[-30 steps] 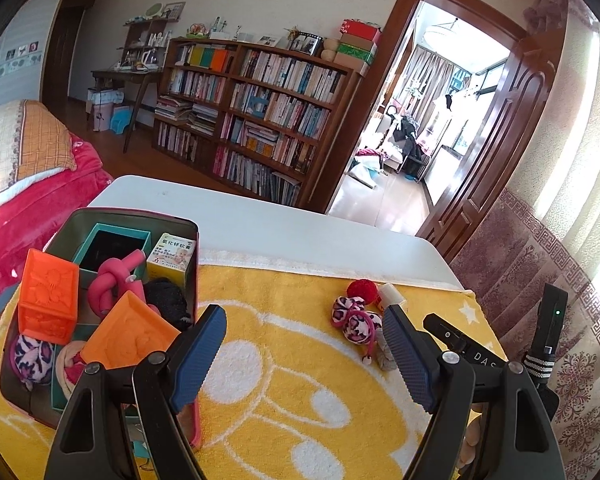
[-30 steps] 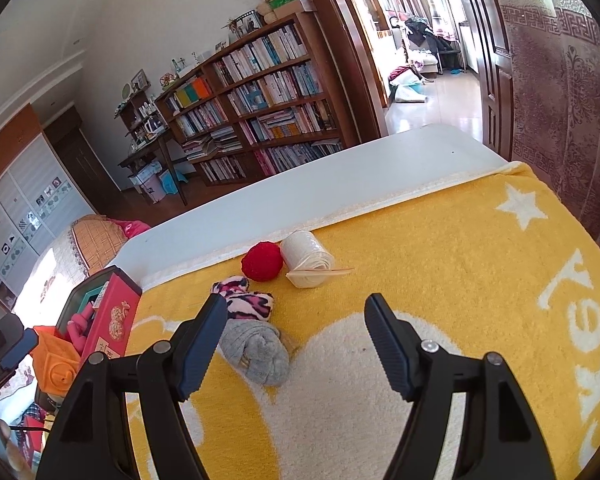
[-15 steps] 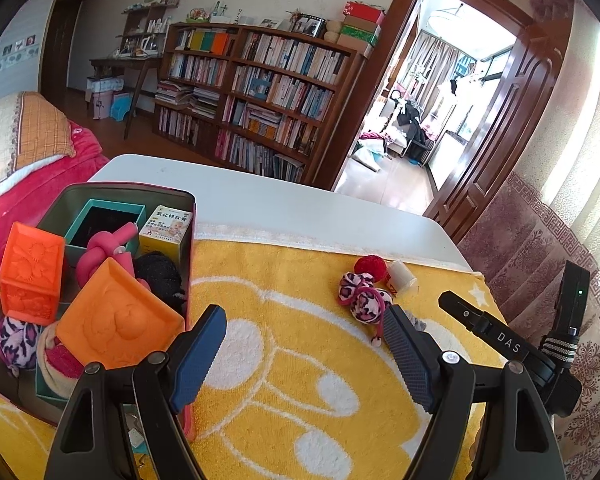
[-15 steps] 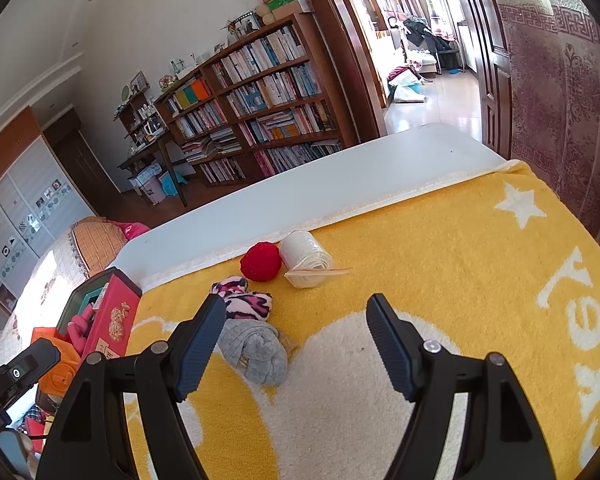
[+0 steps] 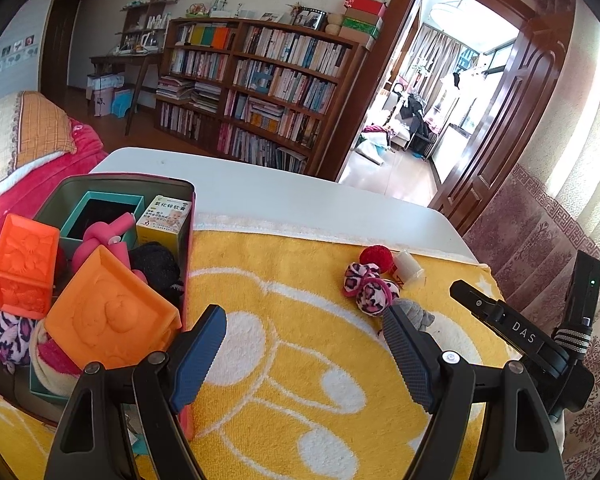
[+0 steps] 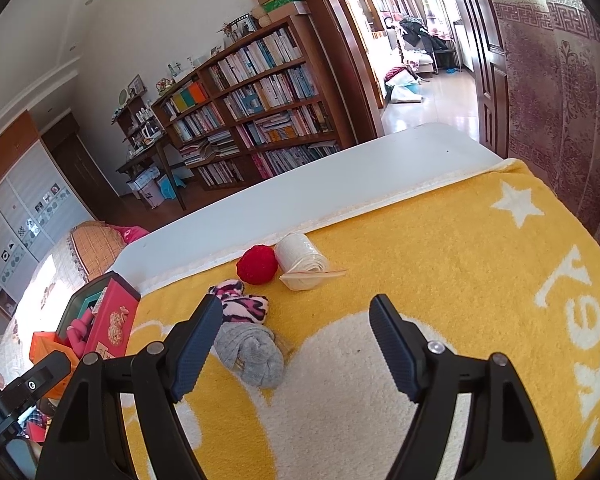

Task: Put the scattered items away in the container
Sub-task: 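Move both open tools toward the leopard plush and grey sock, then grasp the grey sock with the right tool while the left tool grasps the leopard plush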

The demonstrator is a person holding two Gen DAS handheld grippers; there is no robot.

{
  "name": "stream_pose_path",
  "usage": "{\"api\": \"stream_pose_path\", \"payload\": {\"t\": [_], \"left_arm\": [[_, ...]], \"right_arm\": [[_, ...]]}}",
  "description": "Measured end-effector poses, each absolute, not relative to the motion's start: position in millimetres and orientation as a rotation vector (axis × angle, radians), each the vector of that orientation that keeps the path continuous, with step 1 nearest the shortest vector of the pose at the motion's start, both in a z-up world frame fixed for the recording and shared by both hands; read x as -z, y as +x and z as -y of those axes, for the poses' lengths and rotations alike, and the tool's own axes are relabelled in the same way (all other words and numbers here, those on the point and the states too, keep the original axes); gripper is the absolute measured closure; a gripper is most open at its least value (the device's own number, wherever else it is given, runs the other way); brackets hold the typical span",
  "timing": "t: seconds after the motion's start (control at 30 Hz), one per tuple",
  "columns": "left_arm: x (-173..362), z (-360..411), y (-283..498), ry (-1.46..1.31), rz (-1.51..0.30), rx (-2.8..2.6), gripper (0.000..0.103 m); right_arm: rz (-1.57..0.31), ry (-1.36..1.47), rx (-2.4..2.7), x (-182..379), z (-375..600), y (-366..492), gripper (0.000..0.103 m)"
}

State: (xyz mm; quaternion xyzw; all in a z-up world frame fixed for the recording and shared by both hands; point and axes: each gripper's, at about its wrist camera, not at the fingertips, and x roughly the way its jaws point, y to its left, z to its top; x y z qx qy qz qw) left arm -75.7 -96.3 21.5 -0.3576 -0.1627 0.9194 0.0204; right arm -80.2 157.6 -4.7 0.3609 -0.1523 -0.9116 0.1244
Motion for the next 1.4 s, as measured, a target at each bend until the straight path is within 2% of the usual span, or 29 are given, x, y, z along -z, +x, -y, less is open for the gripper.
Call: {"api": "stream_pose_path", "payload": {"t": [0.1,0.87,1.0,1.23,1.4], "left_arm": [[-21,95,-75,-1.096,0.510,-2.856,0.012],[-22,78,-98,-1.152,0.461,-2.794,0.012],[-22,75,-108,-1.165,0.476,-2.775,0.012],[-22,77,-115,-1.162,0.506,-2.772,0.012],[-22,77,-114,-1.163,0.492,-2.767,0.012]], "right_arm": [[0.453,1.051,2.663,5,-159,-80,0.023],[0.538,1.046,2.673,1,-181,-86,0.023],[0.478,1.026,2.639,-3,-174,-84,0.023],[0.228,1.067,2.466,6,-129,-81,0.023],[0.132,1.087,2.444,14,-111,-75,0.029]]}}
